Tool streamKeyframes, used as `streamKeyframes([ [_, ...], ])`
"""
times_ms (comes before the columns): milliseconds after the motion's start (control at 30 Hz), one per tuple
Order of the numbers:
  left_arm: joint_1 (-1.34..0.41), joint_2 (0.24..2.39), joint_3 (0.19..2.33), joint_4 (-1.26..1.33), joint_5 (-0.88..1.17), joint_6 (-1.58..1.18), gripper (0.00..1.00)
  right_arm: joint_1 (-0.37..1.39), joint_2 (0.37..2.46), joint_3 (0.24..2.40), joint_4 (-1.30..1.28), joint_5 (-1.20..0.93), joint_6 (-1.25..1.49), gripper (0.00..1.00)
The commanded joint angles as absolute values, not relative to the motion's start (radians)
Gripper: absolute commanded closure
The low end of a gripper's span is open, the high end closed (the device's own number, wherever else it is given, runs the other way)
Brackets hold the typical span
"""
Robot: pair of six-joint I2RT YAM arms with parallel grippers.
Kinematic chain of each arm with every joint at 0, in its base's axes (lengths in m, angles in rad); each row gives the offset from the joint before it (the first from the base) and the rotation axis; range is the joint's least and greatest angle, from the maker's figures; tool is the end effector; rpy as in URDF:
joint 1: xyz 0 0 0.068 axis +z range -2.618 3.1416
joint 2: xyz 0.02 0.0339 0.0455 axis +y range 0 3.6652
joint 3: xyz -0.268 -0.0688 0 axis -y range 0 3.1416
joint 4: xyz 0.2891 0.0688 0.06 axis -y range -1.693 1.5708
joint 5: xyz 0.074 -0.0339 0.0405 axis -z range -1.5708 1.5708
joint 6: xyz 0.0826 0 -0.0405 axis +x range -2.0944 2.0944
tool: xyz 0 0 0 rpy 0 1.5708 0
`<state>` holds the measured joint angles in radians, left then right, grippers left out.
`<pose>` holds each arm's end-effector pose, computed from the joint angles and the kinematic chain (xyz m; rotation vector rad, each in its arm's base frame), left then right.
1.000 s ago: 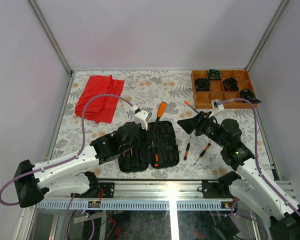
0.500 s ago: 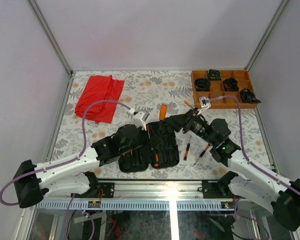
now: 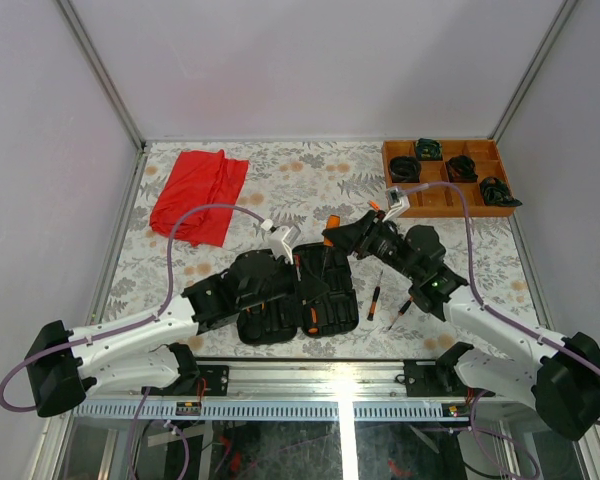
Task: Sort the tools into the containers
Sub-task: Pick up the screwdriver from the center of the board.
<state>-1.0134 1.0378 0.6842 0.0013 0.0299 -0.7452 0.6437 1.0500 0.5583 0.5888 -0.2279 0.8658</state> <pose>0.1686 -0.2752 0.2465 0.3051 2.0965 -1.1589 0.2476 0.2091 0.2773 -0.0236 1.6389 1.3634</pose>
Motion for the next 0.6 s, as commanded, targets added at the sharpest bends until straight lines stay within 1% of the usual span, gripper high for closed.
streamKeyframes([
  [0, -1.010, 1.015, 0.679, 0.066, 0.062, -0.753, 1.00, 0.653, 1.068, 0.612, 0.651, -0.227, 0.877, 0.62],
  [100, -1.009, 1.005, 0.673, 0.063, 0.060, -0.754, 1.00, 0.653, 1.072, 0.627, 0.617, -0.219, 0.864, 0.76],
  [167, -1.009, 1.002, 0.675, 0.057, 0.058, -0.755, 0.99, 0.653, 1.071, 0.633, 0.598, -0.210, 0.855, 0.84],
  [267, -1.009, 1.001, 0.679, 0.041, 0.058, -0.755, 0.91, 0.653, 1.064, 0.639, 0.572, -0.186, 0.848, 0.92],
  [400, -1.009, 0.998, 0.682, 0.012, 0.050, -0.755, 0.75, 0.653, 1.053, 0.656, 0.518, -0.152, 0.827, 0.99],
  [500, -1.009, 0.982, 0.676, 0.001, 0.044, -0.750, 0.63, 0.653, 1.035, 0.681, 0.430, -0.094, 0.801, 1.00],
  [567, -1.009, 0.972, 0.672, -0.006, 0.030, -0.749, 0.58, 0.653, 1.019, 0.699, 0.360, -0.044, 0.777, 1.00],
])
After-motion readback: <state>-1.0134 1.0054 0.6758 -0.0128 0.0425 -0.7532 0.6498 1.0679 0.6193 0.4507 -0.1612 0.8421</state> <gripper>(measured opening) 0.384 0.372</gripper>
